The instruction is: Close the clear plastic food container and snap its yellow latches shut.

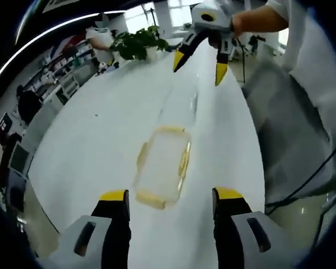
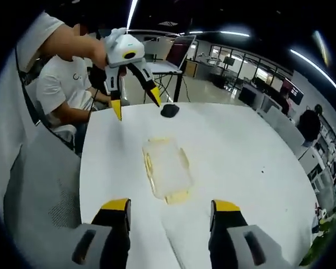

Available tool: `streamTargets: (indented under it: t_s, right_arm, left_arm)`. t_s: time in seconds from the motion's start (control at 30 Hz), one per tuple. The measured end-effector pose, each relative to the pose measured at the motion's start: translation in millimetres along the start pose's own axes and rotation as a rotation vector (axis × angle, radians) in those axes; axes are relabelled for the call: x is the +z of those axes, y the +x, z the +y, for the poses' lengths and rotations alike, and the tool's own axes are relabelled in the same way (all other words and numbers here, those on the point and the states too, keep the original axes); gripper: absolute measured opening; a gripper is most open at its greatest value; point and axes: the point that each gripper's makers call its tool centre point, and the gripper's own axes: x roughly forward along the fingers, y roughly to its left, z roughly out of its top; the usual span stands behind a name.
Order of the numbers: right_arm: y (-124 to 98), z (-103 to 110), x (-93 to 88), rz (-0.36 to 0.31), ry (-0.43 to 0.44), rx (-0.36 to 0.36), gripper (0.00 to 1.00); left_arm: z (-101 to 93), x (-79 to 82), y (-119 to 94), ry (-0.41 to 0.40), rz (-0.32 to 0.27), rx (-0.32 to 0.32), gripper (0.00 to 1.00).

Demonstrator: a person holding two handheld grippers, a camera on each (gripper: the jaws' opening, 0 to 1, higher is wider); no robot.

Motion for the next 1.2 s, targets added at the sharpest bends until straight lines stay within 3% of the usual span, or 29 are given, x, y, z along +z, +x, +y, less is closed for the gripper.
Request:
streamTargets:
  t_s: [0.13, 0.57, 1.2]
  right_arm:
    - [7.3, -1.6, -0.1, 0.004, -0.006, 0.011, 0.55]
    - [32.9, -9.5, -2.6, 0.030, -0.068, 0.070, 0.48]
    - [79.4, -15.5, -19.8, 0.127, -0.114, 0.131, 0.45]
  left_arm:
    - [3.8, -6.2, 6.8, 0.033, 0.041, -0.014, 0.57]
    - [19.7, -15.7, 30.2, 0.070, 0.055, -0.071, 0.57]
    - [29.3, -50.1, 61.4, 0.113, 0.128, -0.157, 0.51]
